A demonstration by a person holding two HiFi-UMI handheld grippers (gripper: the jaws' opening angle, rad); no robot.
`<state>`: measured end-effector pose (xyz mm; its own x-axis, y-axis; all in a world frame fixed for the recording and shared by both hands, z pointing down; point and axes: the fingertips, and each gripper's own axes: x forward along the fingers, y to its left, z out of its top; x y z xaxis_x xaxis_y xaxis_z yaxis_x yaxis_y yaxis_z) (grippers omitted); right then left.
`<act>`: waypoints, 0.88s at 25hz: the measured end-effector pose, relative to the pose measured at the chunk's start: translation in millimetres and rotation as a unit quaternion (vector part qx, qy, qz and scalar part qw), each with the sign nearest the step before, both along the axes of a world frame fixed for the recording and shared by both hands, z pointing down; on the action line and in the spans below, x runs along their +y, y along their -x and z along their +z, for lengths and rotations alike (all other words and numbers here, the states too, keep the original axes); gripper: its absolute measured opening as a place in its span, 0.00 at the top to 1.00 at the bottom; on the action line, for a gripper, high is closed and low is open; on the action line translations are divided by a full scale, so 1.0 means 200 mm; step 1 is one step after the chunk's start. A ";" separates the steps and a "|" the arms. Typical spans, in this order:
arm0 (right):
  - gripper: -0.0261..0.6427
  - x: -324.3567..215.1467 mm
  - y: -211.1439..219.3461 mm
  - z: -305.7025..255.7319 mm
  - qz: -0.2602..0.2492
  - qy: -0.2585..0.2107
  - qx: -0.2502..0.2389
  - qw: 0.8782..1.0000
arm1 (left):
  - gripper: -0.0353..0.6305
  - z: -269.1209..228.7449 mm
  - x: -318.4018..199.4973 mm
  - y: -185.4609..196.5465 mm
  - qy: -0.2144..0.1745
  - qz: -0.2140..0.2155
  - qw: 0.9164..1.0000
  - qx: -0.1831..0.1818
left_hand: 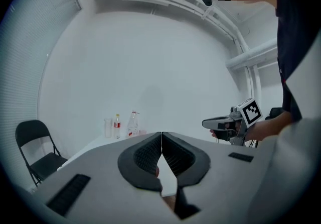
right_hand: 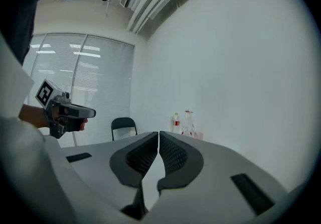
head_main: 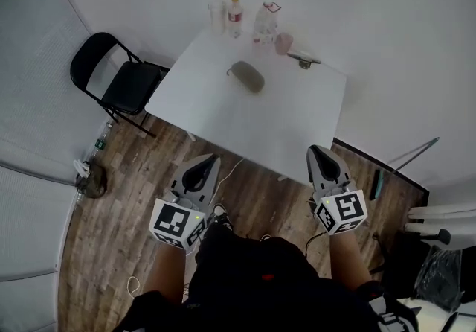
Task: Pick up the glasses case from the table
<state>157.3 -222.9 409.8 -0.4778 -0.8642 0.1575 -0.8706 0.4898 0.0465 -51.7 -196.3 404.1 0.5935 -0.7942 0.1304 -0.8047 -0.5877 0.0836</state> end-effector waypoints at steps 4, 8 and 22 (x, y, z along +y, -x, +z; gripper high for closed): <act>0.93 -0.24 0.15 0.02 0.013 0.008 0.005 1.000 | 0.91 0.03 -0.23 0.16 0.006 0.007 1.000 0.003; 0.93 -0.43 0.30 0.05 0.017 0.017 0.006 1.000 | 0.91 0.06 -0.42 0.32 0.016 0.012 1.000 0.010; 0.75 -1.11 0.59 0.34 -0.050 0.071 0.044 0.995 | 0.91 0.13 -0.74 0.53 0.035 -0.048 0.998 0.013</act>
